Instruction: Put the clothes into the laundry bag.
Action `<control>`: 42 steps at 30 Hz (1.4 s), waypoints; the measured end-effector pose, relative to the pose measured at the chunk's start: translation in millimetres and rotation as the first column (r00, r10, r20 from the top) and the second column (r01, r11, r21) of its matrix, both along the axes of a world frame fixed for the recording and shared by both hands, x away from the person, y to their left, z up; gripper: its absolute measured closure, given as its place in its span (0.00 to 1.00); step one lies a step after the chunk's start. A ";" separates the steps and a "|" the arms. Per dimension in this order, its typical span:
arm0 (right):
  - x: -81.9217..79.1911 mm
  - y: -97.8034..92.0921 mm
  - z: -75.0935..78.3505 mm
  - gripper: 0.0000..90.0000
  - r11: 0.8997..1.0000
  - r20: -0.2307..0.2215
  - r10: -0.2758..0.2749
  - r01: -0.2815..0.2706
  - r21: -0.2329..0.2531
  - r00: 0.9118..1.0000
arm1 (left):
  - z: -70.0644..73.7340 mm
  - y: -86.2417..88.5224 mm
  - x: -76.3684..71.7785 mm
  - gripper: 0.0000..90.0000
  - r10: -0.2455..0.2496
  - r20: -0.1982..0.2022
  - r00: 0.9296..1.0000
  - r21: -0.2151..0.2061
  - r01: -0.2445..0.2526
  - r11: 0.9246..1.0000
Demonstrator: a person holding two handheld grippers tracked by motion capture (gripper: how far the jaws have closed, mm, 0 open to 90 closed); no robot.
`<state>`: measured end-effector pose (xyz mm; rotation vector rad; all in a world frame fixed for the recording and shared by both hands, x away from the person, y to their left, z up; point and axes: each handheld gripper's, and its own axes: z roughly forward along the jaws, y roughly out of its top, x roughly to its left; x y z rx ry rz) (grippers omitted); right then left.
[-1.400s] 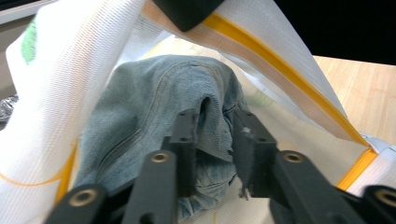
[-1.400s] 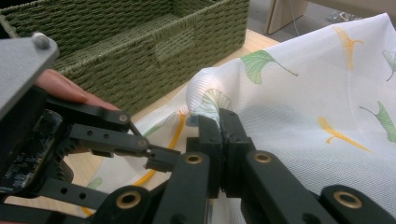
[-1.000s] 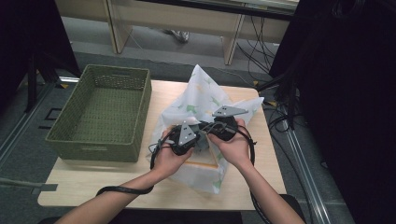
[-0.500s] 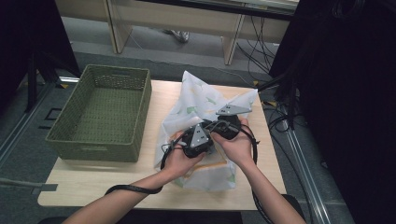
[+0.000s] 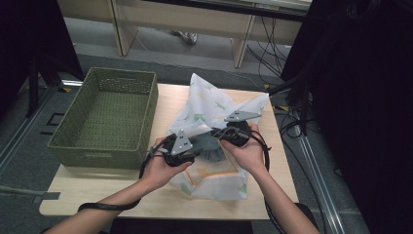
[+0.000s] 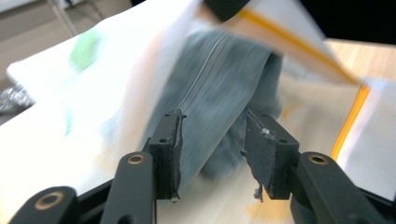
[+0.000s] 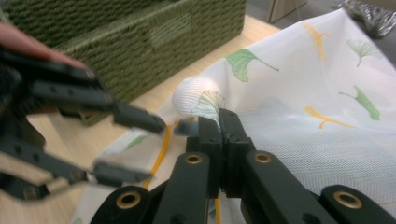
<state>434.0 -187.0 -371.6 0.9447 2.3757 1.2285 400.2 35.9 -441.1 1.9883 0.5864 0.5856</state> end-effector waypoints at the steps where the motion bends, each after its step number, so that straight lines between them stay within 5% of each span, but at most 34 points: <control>1: -0.1 0.8 -0.7 1.00 1.000 -0.008 0.006 -0.006 -0.011 1.000 | -0.5 3.8 -0.8 0.61 0.007 -0.003 1.000 0.010 -0.007 1.000; 9: -1.8 5.8 -11.8 1.00 0.994 -0.091 0.063 -0.071 -0.084 0.994 | -15.7 29.9 -4.0 0.59 0.074 -0.038 0.996 0.157 -0.068 0.985; 17: -6.4 11.3 -26.8 1.00 0.981 -0.188 0.102 -0.130 -0.146 0.977 | -27.1 38.5 -0.5 0.59 0.127 -0.058 0.990 0.237 -0.110 0.965; 23: -3.7 2.0 -15.8 1.00 0.991 -0.145 0.127 -0.132 -0.025 0.981 | -30.9 36.6 3.4 0.59 0.140 -0.070 0.988 0.235 -0.120 0.965; 33: -5.6 6.4 -12.8 1.00 0.990 -0.114 0.130 -0.135 -0.035 0.985 | -27.7 21.8 19.4 0.56 0.183 -0.004 0.983 0.221 -0.178 0.959; 42: -7.2 8.8 -13.7 1.00 0.990 -0.124 0.122 -0.129 -0.049 0.985 | -27.0 14.6 30.2 0.65 0.172 0.049 0.984 0.232 -0.179 0.956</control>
